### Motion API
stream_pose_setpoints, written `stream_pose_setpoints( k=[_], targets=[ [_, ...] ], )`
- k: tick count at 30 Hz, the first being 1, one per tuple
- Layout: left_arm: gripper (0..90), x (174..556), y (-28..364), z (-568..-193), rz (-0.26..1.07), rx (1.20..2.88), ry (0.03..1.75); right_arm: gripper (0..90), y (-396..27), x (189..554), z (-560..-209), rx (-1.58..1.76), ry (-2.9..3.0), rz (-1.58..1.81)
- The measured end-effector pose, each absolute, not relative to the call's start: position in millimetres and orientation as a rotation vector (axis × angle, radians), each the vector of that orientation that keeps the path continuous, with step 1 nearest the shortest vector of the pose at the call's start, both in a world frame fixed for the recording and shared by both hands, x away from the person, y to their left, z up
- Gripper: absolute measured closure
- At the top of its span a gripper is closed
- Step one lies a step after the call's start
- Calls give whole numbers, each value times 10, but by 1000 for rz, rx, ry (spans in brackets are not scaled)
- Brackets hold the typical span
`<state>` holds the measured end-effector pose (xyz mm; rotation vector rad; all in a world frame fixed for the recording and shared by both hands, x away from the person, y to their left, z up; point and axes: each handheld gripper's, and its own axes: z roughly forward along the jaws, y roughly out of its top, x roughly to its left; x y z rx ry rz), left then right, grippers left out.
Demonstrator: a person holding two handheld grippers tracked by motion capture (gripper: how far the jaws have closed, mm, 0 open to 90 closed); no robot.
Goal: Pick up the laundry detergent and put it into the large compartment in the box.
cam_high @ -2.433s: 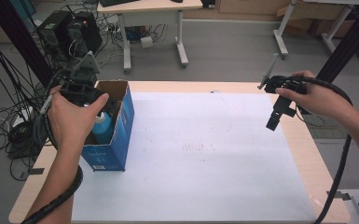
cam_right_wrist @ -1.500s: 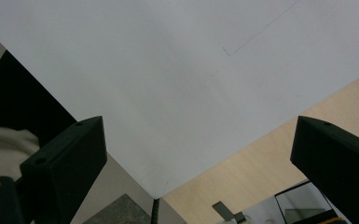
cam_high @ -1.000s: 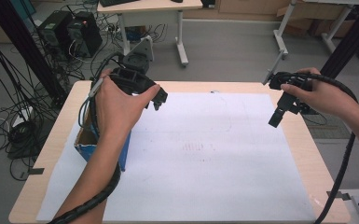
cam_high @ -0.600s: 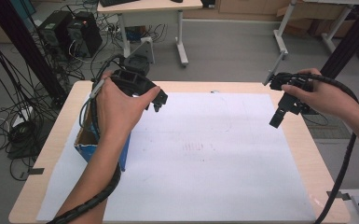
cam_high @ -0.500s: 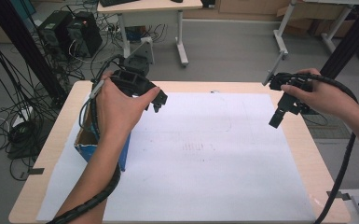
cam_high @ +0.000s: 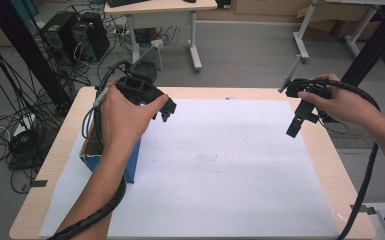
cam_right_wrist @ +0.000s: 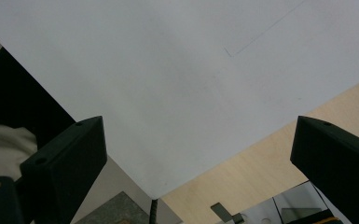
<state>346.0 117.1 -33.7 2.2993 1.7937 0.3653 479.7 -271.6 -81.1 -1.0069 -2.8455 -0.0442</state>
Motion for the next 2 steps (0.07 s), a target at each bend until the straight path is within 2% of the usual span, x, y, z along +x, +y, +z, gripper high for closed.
stream_pose_setpoints(
  k=[2],
  targets=[
    [60,3459,1178,-330,364,2302,1796,34,-2711,4799,-810,-994,-2854,-41]
  ],
)
